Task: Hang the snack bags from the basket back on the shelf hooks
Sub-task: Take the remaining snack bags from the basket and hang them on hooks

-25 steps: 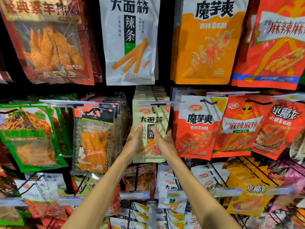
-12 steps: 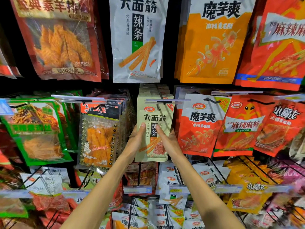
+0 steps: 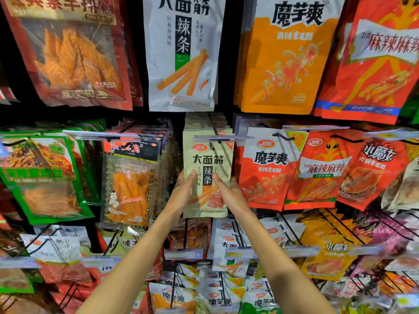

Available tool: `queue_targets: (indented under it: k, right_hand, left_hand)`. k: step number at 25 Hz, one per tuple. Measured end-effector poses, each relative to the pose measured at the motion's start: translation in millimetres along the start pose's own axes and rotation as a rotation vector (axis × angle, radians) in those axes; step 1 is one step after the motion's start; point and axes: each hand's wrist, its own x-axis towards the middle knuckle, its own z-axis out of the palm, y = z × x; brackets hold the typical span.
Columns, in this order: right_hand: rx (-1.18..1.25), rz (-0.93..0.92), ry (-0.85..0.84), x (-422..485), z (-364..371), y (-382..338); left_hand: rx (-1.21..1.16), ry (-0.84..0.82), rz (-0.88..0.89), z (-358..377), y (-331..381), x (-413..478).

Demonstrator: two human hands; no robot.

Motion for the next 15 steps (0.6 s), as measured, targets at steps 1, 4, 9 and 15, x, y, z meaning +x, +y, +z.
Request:
queue_targets:
  k: [1, 4, 9, 15]
  right_hand:
    - [-0.008, -0.008, -0.006, 0.7, -1.6, 1.2]
    - [-0.054, -0.031, -0.029, -1.2, -5.1, 4.6]
    - [-0.233, -0.102, -0.096, -14.0, -19.8, 2.9]
    - [-0.823, -0.193, -0.121, -32.0, -45.6, -3.7]
  left_hand:
    - [0.021, 0.003, 0.0, -0.1, -1.1, -0.1]
    - [0.046, 0.031, 0.029, 1.2, 0.6, -3.4]
    - [0.301, 0.037, 0.138, 3.3, 14.9, -25.0]
    - [0.709, 0.076, 0.225, -1.2, 19.2, -44.7]
